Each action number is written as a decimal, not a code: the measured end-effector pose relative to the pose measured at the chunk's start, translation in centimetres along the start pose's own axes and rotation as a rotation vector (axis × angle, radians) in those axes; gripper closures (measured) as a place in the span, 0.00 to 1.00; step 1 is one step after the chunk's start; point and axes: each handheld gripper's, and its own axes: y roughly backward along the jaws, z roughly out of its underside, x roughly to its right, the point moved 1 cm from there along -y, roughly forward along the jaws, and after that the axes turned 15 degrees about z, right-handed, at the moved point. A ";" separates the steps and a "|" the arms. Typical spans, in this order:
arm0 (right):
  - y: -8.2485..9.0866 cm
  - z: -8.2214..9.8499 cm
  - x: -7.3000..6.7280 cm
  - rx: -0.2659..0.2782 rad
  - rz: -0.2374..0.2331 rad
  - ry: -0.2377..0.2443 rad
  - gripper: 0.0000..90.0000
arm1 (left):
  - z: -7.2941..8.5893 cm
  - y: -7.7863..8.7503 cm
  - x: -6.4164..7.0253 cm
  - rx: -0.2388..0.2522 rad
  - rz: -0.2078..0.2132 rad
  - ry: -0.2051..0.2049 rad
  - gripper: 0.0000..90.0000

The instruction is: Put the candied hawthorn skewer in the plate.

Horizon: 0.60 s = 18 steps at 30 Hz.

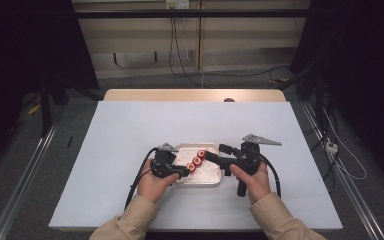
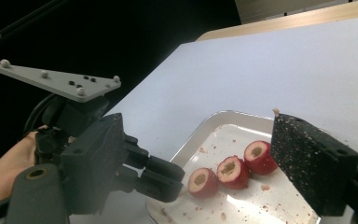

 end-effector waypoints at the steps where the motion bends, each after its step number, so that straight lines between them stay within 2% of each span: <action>1: 0.0 0.0 0.0 -0.002 0.001 0.004 0.19 | 0.0 0.2 0.0 0.010 0.002 -0.008 0.81; 3: 0.1 0.1 0.0 -0.007 0.008 0.019 0.19 | 0.0 0.6 0.2 0.018 0.006 -0.022 0.78; 5: 0.1 0.1 0.1 -0.006 0.013 0.031 0.19 | 0.1 1.1 0.4 0.040 0.006 -0.042 0.71; 10: 0.3 0.5 0.4 -0.015 0.024 0.059 0.19 | 0.5 2.8 0.4 0.070 0.014 -0.060 0.59; 12: 0.4 0.8 0.5 -0.022 0.031 0.077 0.19 | 0.6 3.5 0.3 0.074 0.020 -0.060 0.54; 14: 0.5 1.1 0.6 -0.028 0.037 0.106 0.18 | 0.8 4.0 0.3 0.083 0.008 -0.082 0.47; 18: 0.7 1.6 0.8 -0.035 0.063 0.158 0.18 | 1.3 4.7 0.2 0.081 0.019 -0.116 0.38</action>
